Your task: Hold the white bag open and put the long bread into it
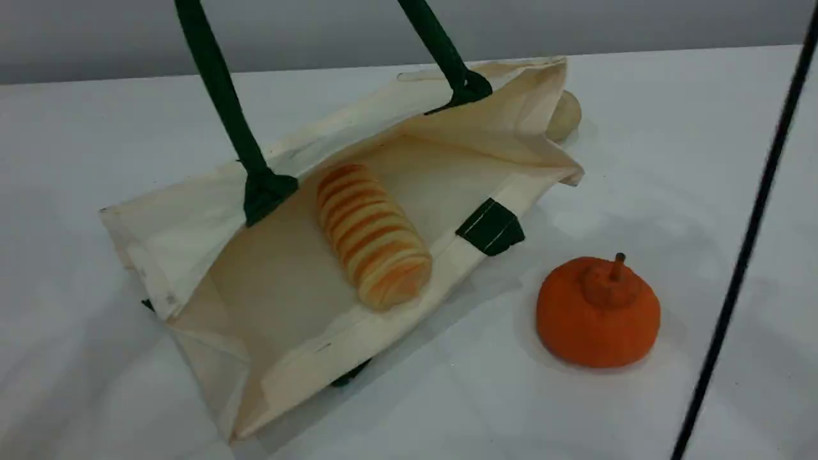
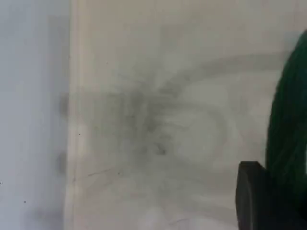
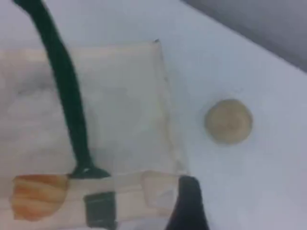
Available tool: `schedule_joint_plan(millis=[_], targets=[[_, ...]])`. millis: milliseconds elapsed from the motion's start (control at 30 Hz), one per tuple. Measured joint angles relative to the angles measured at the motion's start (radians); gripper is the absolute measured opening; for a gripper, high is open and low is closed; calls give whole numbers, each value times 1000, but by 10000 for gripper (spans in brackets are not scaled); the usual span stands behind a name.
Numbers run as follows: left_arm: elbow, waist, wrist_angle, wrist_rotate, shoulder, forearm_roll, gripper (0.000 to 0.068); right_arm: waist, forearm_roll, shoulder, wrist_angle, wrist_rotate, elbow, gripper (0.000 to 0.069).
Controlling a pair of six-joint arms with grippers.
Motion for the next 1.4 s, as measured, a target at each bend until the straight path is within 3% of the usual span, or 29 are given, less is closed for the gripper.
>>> schedule_joint_plan(millis=[100, 333, 433, 633, 867, 1400], targets=[[0, 0, 1, 0, 0, 2, 163, 0, -35, -23, 19, 20, 0, 502], [0, 0, 33, -29, 0, 38, 446, 0, -55, -55, 44, 20, 0, 502], [0, 0, 38, -62, -6, 46, 512, 0, -71, -73, 68, 21, 0, 502], [29, 0, 35, -88, -61, 66, 531, 0, -81, -140, 67, 21, 0, 502], [185, 0, -41, -87, -197, 81, 531, 0, -69, -237, 32, 21, 45, 502], [669, 0, -370, -85, -685, 56, 531, 2, 58, -630, -346, 26, 509, 502]])
